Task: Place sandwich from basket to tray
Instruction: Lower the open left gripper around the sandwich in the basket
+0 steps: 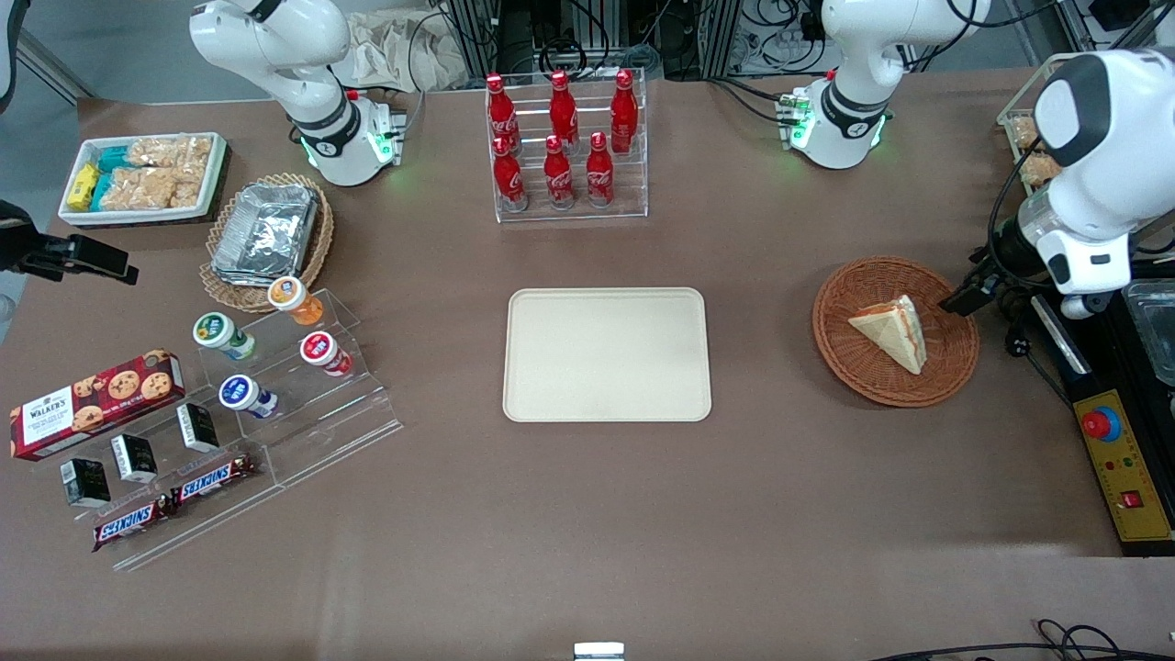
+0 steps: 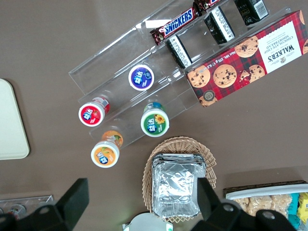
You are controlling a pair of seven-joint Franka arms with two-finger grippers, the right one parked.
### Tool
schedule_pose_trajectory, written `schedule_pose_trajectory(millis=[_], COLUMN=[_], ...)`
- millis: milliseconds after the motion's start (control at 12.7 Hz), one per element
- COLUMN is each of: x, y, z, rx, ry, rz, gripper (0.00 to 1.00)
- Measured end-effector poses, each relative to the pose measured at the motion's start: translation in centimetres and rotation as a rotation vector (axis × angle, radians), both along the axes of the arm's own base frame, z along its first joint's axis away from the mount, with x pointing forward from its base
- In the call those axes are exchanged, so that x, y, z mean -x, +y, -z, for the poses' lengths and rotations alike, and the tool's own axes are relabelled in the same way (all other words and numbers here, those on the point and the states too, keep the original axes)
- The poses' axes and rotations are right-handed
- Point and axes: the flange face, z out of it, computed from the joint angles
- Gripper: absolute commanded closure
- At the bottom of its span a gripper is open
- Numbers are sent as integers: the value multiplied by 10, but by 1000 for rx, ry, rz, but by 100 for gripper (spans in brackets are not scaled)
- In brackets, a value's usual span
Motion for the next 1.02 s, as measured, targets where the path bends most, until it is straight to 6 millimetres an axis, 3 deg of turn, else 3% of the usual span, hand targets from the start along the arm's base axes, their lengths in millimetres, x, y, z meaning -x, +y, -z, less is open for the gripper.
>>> schedule_pose_trajectory(millis=[314,707,1021], x=[-1,20,39], y=[-2,0,1], z=[56,124,148], rx=[-12,-21,-18], ry=[-3,-8,16], rz=[-40,-57,-69], gripper=[0,0,0])
